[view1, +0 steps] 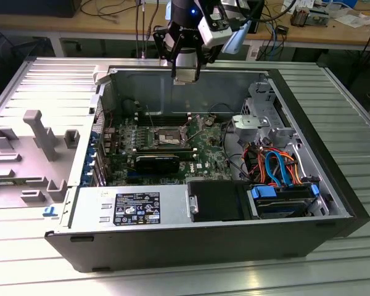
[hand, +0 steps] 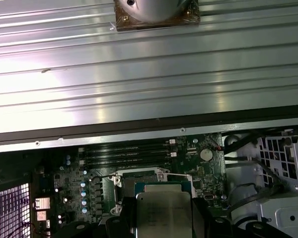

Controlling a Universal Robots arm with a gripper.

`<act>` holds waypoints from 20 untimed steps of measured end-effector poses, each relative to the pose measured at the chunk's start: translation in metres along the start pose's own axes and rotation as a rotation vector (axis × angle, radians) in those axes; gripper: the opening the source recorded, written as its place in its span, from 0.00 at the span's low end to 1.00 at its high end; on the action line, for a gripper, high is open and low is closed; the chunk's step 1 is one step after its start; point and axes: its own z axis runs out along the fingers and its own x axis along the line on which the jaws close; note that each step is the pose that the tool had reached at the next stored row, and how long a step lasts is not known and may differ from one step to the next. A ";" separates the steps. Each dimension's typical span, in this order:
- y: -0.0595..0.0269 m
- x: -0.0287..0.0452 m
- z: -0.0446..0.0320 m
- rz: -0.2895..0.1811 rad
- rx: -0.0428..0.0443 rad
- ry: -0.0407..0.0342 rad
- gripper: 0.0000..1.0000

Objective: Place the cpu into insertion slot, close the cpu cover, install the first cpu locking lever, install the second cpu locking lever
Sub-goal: 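Place the cpu into insertion slot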

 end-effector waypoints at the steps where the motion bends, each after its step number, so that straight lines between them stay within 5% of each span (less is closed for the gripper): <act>1: -0.0002 0.0000 0.0001 0.003 0.0000 -0.0002 0.54; 20: -0.0056 -0.0006 0.0064 0.166 -0.0007 -0.0122 0.54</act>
